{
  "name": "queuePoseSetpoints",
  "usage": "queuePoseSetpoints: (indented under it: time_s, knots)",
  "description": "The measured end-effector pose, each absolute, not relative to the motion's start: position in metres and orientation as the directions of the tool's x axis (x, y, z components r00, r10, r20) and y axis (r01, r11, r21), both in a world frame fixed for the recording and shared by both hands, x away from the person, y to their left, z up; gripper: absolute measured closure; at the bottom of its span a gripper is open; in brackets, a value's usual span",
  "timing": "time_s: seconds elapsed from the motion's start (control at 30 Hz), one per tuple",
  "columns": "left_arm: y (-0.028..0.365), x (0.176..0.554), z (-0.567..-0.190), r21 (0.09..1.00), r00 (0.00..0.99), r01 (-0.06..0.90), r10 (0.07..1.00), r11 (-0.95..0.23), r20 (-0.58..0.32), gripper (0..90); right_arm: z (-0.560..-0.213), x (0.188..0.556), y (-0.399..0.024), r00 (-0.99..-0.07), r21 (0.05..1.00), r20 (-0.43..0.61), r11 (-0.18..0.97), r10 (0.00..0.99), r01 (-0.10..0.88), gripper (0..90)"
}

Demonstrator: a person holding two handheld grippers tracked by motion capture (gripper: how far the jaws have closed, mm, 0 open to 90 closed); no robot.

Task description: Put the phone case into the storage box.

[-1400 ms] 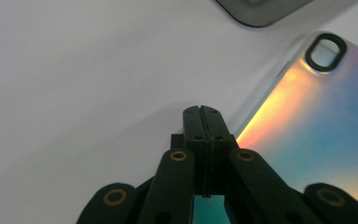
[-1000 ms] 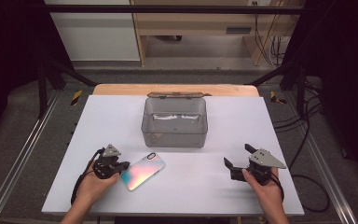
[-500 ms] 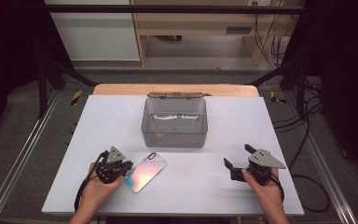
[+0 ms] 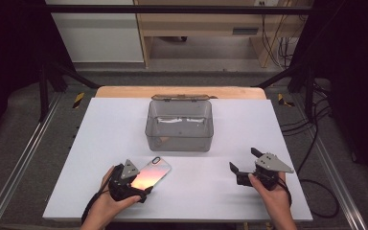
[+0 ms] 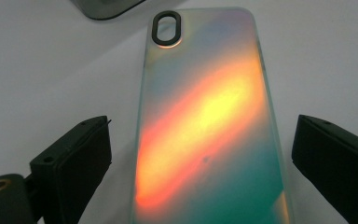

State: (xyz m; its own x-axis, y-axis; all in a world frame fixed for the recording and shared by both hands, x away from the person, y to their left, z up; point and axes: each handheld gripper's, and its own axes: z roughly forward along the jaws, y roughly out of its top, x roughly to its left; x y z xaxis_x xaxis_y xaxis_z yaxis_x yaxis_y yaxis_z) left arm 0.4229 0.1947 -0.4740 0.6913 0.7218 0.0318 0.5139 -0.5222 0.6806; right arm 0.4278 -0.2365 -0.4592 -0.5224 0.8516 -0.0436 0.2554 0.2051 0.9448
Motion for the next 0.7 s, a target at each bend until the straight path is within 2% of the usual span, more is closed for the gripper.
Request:
queuePoseSetpoints:
  time_s: [0.4,0.47,0.7]
  knots:
    - [0.1948,0.4236,-0.4821,0.679,0.68,0.536,0.733,-0.501,0.005,11.8,-0.4596,0.4266,-0.2378,-0.524,0.945,-0.04,0.203,0.851,0.257,5.7]
    - [0.1934,0.4214,-0.4812,0.68,0.688,0.522,0.725,-0.515,0.02,16.9,-0.4593,0.427,-0.2369,-0.528,0.945,-0.041,0.205,0.849,0.256,5.7]
    - [0.1936,0.42,-0.4814,0.687,0.687,0.518,0.726,-0.51,0.022,17.4,-0.459,0.4284,-0.23,-0.545,0.941,-0.055,0.226,0.837,0.253,5.7]
